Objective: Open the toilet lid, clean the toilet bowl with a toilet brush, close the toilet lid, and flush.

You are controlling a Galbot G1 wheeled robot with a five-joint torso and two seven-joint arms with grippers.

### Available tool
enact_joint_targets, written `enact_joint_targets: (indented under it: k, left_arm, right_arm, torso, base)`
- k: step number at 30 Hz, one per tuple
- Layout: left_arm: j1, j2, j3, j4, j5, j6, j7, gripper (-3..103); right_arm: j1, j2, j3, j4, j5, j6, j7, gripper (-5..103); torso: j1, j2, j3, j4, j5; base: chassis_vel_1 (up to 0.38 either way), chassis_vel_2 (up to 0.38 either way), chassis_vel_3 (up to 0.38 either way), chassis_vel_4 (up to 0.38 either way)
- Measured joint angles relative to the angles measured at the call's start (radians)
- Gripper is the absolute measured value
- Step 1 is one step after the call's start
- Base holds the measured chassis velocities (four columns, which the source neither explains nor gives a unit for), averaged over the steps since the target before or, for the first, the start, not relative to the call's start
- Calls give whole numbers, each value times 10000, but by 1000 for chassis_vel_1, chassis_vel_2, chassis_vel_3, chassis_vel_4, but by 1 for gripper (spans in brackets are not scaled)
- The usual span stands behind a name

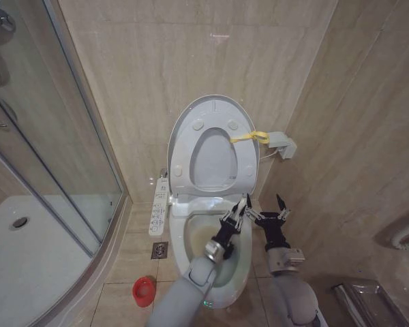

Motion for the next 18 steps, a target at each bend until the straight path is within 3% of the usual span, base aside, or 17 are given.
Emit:
enact_joint_targets:
  k: [9,18]
  left_arm:
    - [-279,2,294,730,-98,-119,139,21]
    - [-457,6,283,510,-104,-117,162,21]
  right_arm:
    - [0,0,0,0,0,0,0,100]
    - [0,0,0,0,0,0,0,100]
  torso:
    - [0,0,0,2,0]
    - [0,0,-1,0,0]
  base:
    - [0,0,0,0]
    - [0,0,0,0]
